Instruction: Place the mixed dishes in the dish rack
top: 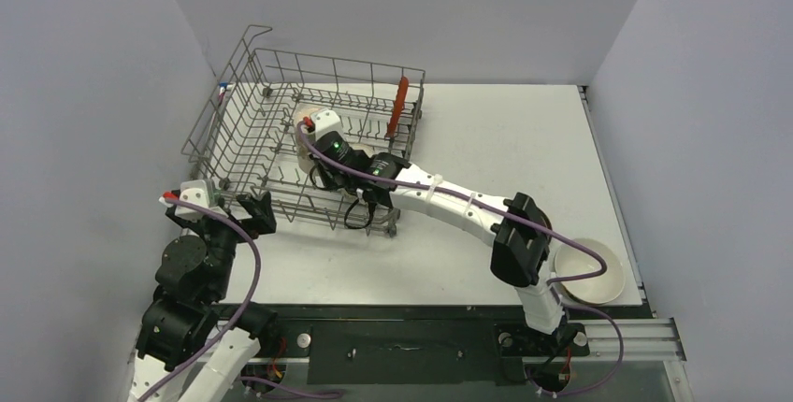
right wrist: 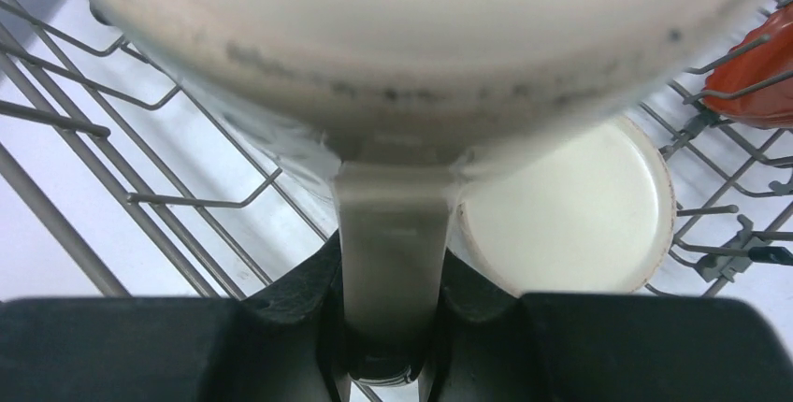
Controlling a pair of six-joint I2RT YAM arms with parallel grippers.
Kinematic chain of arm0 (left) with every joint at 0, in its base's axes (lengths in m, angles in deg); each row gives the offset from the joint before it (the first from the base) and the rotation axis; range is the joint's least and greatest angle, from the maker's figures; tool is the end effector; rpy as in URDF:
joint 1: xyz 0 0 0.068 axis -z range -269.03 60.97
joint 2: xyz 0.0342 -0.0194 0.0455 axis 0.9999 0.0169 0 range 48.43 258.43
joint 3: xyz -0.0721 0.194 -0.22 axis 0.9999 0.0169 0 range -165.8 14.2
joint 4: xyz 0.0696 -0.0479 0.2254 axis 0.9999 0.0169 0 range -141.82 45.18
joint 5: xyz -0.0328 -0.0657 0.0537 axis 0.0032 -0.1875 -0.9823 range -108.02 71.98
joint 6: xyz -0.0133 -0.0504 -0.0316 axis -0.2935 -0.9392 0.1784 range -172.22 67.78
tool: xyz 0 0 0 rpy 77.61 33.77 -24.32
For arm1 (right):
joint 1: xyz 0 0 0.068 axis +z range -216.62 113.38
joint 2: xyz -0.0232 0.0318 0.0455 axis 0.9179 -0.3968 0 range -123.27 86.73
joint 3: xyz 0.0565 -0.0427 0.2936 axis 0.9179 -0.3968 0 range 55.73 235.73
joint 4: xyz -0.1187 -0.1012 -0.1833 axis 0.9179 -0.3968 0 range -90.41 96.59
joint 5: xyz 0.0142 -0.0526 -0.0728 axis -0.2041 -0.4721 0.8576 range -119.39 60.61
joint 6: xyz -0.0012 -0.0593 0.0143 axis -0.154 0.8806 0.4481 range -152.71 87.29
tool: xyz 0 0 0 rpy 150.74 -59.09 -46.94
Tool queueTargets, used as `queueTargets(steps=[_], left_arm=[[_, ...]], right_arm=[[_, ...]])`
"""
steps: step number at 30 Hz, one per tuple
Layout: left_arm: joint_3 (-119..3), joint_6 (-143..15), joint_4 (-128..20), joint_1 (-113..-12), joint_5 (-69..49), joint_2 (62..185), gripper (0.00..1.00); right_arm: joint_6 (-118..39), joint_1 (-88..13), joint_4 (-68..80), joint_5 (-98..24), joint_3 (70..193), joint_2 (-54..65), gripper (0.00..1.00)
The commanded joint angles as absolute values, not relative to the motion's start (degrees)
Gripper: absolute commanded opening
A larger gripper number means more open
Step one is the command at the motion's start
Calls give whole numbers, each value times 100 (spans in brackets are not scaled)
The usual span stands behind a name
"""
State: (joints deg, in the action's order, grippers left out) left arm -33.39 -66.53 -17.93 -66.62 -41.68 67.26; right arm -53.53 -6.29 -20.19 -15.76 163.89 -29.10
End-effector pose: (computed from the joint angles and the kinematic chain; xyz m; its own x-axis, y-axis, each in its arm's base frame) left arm 0.0285 0.0079 0.3580 -0.0750 -0.2139 -0.9740 -0.0400 0.9766 -0.2113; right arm 0.2442 0.4069 0.3410 -0.5276 -0.2284 -0.8182 -0.5999 0.7821 0.1685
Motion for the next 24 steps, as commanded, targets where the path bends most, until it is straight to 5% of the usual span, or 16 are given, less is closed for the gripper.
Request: queueTargets(steps=[1, 24], left_arm=[[-3206, -6613, -2177, -6617, -4591, 6458, 96], [-3141, -6752, -2125, -6592, -4929, 6515, 97]], right_arm=[[-4858, -433, -1712, -756, 17003, -2782, 0], [-4452, -401, -1004, -1005, 17577, -3904, 0]])
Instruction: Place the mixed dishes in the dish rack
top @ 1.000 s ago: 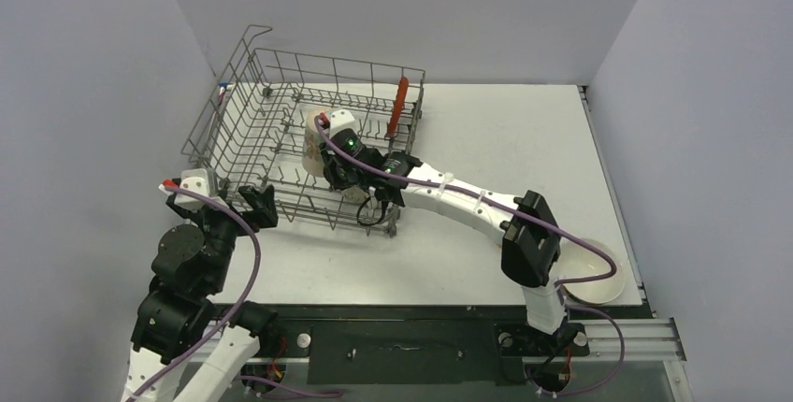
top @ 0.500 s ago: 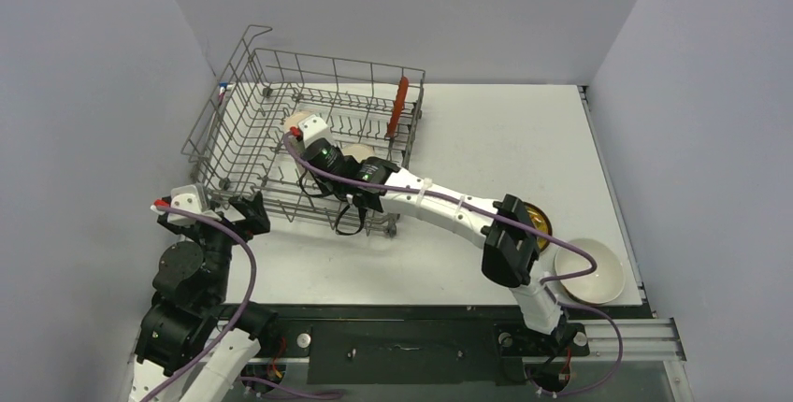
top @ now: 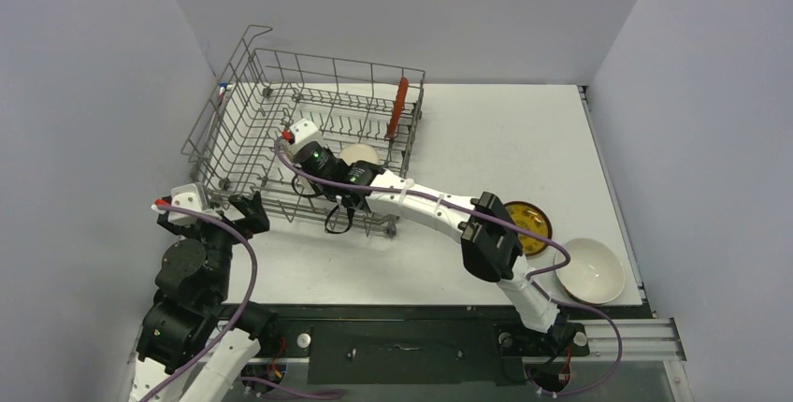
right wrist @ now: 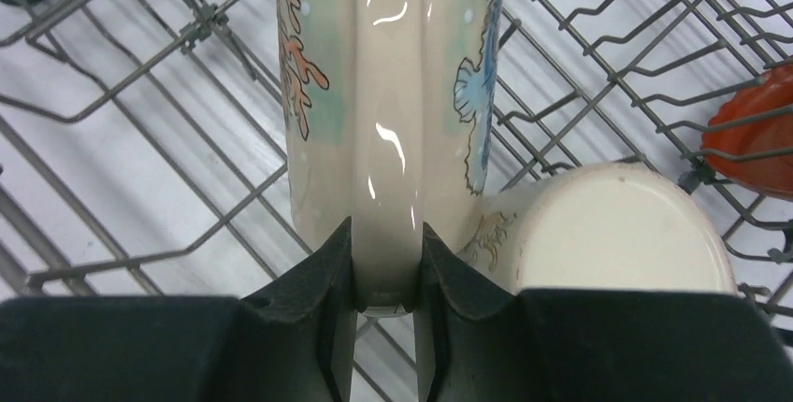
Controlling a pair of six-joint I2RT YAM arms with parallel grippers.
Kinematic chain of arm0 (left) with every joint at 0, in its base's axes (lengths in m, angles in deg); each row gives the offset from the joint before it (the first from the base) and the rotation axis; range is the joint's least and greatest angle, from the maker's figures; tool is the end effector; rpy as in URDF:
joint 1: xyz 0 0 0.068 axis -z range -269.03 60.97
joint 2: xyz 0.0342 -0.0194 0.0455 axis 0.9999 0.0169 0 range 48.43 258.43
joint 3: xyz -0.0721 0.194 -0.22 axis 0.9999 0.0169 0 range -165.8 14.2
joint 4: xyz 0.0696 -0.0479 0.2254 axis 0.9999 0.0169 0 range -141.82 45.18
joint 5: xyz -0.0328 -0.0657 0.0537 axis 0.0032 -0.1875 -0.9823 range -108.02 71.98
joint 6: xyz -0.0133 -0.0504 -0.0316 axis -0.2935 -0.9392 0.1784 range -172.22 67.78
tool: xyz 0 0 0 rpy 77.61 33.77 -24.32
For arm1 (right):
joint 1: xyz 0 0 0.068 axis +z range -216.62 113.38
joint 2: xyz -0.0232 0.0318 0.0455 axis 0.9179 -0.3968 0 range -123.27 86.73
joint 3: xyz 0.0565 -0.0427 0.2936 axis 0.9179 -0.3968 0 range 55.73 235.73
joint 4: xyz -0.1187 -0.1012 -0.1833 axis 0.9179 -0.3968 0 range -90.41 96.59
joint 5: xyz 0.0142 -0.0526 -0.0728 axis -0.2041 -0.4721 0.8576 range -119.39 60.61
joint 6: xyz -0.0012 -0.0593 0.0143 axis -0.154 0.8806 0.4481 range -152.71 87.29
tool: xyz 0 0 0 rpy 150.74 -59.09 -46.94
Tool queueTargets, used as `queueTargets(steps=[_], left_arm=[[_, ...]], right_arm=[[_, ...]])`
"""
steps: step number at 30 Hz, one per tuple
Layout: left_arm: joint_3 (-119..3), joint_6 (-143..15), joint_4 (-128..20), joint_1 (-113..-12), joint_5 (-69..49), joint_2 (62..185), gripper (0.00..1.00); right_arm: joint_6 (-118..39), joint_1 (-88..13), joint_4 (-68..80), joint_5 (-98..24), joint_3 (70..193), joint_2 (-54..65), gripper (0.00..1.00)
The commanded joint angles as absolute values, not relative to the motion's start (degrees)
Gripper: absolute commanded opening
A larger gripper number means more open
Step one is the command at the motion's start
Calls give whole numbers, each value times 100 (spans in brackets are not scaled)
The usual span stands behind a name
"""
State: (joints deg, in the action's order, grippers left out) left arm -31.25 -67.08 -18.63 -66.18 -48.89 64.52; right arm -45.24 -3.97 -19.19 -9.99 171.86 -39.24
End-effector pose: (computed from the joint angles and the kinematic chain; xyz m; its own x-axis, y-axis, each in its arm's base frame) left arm 0.0229 0.0156 0.3491 -0.0239 -0.2287 -0.9732 -0.1495 0.9634 -0.2227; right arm 0.2512 0.4527 0.3044 -0.4160 -0.3589 -0.8356 -0.6387 0.7693 -0.0125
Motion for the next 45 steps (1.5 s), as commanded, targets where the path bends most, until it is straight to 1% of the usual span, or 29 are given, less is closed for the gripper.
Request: queueTargets(steps=[1, 8, 13, 18, 22, 25, 32, 36, 40, 45], left_arm=[[-3139, -6752, -2128, -6592, -4937, 6504, 97], [-3133, -6752, -2148, -6585, -4867, 6530, 96], [-3116, -6744, -2180, -6583, -4848, 6553, 96], [-3102, -6726, -2208, -6583, -4800, 6605, 96], [-3097, -6717, -2210, -6587, -4784, 6622, 96], [-3093, -6710, -2221, -6592, -4739, 6664, 96], [-3090, -6699, -2237, -6592, -4688, 6734, 96], [-3061, -6699, -2278, -6592, -4592, 6812, 96], [-3127, -6908, -2290, -6600, -4178, 7187, 96], [-3887, -7874, -1895, -6601, -3792, 8537, 96]], right_arm=[[-4458, -403, -932, -983, 17561, -3935, 0], [-4651, -433, -483, -802, 17152, -3818, 0], [-4770, -419, 456, -874, 16084, -3364, 0], [-4723, -293, 993, -966, 15527, -3125, 0], [-4671, -215, 1277, -733, 14953, -2844, 0], [-4670, -230, 1354, -737, 14723, -2750, 0], [-4304, -227, 1393, -1201, 14309, -2695, 0], [-4291, -256, 1425, -1237, 14232, -2721, 0], [-4351, -273, 1460, -1297, 14256, -2756, 0], [-4411, -279, 1581, -1443, 14024, -2666, 0]])
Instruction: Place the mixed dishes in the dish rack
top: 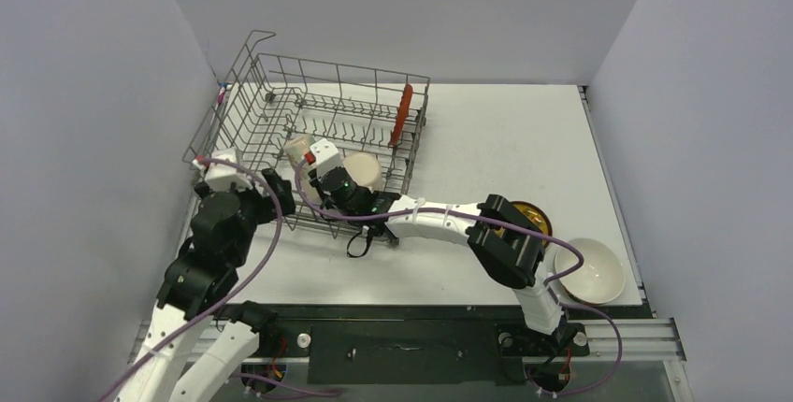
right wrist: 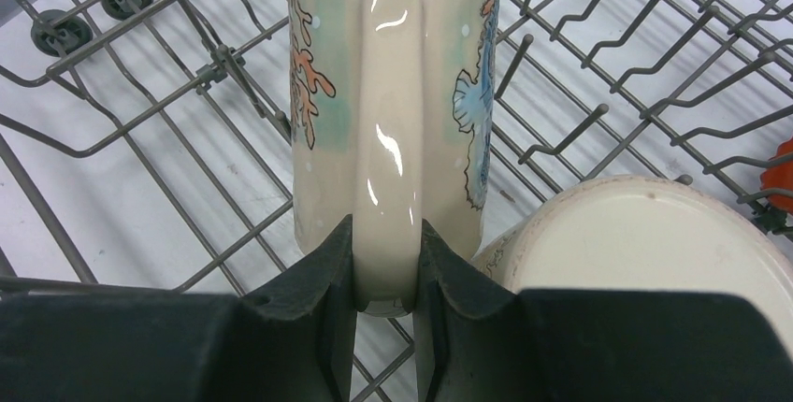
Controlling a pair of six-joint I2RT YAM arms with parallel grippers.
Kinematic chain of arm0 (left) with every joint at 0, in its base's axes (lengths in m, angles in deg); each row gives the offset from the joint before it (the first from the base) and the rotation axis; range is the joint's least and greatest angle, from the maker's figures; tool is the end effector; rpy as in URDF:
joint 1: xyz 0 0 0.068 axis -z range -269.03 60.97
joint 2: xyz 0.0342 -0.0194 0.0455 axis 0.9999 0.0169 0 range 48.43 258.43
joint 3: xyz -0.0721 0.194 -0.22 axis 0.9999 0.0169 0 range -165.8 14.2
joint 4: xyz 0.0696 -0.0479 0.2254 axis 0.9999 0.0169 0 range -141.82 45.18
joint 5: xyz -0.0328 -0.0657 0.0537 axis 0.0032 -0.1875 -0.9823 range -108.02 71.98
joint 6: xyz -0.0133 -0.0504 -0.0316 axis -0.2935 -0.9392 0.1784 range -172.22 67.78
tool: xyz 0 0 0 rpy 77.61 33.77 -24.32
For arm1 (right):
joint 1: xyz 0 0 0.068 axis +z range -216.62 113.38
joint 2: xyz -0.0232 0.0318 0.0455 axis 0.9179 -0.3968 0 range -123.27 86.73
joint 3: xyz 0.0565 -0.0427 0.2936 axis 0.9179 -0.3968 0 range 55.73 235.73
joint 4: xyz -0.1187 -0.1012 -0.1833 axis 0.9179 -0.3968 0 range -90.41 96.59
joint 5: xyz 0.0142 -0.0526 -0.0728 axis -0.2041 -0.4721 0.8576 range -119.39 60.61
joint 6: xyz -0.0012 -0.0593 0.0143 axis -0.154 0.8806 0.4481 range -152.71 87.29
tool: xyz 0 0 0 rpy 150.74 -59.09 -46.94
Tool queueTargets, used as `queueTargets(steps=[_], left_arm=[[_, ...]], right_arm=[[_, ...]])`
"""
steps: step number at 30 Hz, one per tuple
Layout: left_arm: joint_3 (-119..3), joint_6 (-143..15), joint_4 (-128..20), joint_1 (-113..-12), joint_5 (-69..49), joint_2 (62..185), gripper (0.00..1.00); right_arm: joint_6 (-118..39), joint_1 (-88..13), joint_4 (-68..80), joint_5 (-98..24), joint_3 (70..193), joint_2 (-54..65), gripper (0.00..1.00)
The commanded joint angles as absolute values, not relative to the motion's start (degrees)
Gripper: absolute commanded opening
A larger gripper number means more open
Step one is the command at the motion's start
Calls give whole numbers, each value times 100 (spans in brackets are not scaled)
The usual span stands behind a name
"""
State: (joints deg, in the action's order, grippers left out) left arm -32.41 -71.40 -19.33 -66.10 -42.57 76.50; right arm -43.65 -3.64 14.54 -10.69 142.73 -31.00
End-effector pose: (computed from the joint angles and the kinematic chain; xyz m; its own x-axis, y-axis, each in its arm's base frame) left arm 0.0669 -0.0079 0.3519 -0.2040 -0.2381 -0.9496 -0.0889 0.9705 -0.2242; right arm 0.2343 0.4272 0.2662 -0.3073 -0.2070 -0.9288 -0.6633 0.7465 0.0531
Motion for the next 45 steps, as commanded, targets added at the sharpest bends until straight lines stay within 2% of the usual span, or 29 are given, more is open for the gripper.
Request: queueTargets(steps=[1, 8, 18, 23, 32, 37, 42, 45], left_arm=[[-3993, -7946, -1864, -6612, -3758, 8628, 96], [-4873, -8344, -1960, -7076, -3455, 9574, 96], [-5547, -9599, -2088, -9444, -1008, 10772, 96], [-6373, -9651, -1526, -9515, -650, 12085, 96], [-6976, -9271, -1514, -9257, -388, 13849, 96], [-7119, -8849, -1572, -8655, -794, 14222, 96], [-6726, -8745, -2060, -8454, -929, 14148, 96], [-6686, -8634, -1969, -8185, -1509, 14107, 96]], right_arm=[[-4432, -283, 1621, -1486, 13969, -2634, 0], [-4610, -416, 2154, -1683, 13409, -2430, 0], [-4799, -601, 2704, -2065, 13026, -2340, 0], [-4728, -605, 2778, -2105, 12948, -2329, 0], [-4573, -582, 2796, -2127, 12861, -2356, 0], [-4580, -577, 2712, -2174, 12925, -2391, 0], [-4548, -570, 2616, -2156, 12956, -2389, 0], [-4529, -564, 2579, -2139, 12970, -2375, 0]])
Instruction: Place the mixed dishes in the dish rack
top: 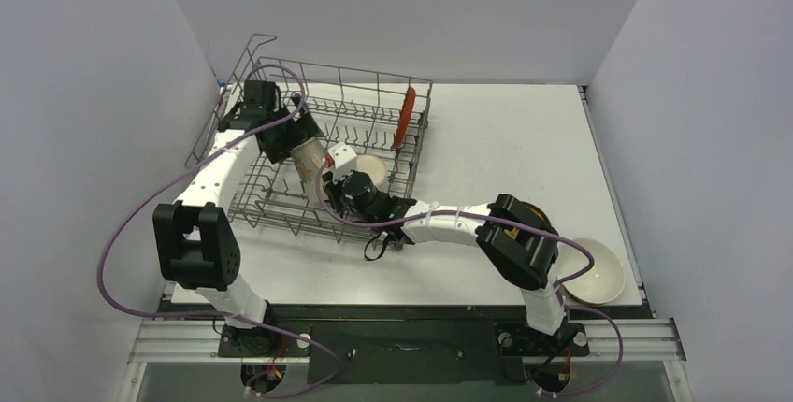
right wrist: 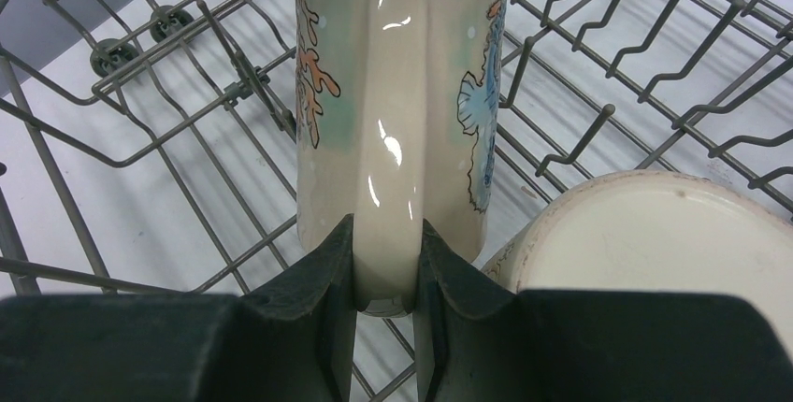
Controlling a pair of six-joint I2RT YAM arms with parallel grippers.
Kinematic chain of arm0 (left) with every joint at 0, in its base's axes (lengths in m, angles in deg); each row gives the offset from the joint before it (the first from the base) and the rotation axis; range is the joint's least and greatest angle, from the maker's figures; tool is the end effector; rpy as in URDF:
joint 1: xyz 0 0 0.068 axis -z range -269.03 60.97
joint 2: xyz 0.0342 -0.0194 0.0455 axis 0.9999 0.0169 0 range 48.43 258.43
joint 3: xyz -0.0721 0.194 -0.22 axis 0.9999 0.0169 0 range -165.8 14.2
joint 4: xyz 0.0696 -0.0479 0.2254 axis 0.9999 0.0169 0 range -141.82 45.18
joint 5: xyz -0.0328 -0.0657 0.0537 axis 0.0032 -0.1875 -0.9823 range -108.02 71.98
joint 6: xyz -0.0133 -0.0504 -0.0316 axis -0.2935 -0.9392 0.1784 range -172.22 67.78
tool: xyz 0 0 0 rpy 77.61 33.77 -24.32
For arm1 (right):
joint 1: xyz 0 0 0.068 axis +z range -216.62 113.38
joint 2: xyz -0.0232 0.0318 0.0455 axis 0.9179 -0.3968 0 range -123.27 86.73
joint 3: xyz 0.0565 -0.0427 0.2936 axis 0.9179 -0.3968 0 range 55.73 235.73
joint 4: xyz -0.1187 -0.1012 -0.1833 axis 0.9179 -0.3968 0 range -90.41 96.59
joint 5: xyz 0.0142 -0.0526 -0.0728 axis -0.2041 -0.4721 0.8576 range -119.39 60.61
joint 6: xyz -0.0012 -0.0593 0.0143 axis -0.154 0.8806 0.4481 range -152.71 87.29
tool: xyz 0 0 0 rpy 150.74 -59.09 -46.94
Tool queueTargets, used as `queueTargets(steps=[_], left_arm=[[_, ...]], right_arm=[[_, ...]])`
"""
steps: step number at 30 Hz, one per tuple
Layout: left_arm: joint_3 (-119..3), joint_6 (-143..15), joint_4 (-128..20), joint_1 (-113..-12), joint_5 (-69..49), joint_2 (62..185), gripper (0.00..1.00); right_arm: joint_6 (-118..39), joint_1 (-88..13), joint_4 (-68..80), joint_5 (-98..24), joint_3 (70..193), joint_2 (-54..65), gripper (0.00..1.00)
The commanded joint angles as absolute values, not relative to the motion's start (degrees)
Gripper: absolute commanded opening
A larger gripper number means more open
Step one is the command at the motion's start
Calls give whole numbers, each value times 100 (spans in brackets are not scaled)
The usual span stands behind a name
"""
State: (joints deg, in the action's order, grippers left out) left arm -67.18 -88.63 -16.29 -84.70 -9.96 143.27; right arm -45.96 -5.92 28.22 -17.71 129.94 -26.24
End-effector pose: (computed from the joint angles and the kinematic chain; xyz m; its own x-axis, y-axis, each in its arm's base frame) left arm 0.3522 -0.0332 0.3232 -0.7044 -0.5360 -0.4654 -0.3125 0.8228 -0.4747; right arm 0.2329 0.3961 0.2567 -0.3143 -0.1014 -0.9439 -0.7061 0.6896 0.1610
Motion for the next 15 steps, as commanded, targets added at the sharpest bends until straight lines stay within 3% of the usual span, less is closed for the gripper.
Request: queueTargets(steps=[1, 4, 10, 14, 15], left_arm=[[-6679, -8598, -1876, -8131, -1629, 14091, 96], [-6614, -8519, -1811, -7879, -2325, 14050, 96], [-6367, -8489, -1996, -7717, -2346, 14031, 98], [-6217, -8518, -2157, -7725, -2322, 13982, 81], [-6195, -8518, -2189, -7726, -2305, 13961, 73]], right_arm=[[-4528, -565, 2572, -2135, 12977, -2381, 0], [-4531, -563, 2573, -2144, 12984, -2389, 0], [-4503, -551, 2375, -2153, 13117, -2420, 0], [-4460, -516, 2203, -2070, 13206, -2427, 0], [-4451, -512, 2174, -2091, 13217, -2432, 0]])
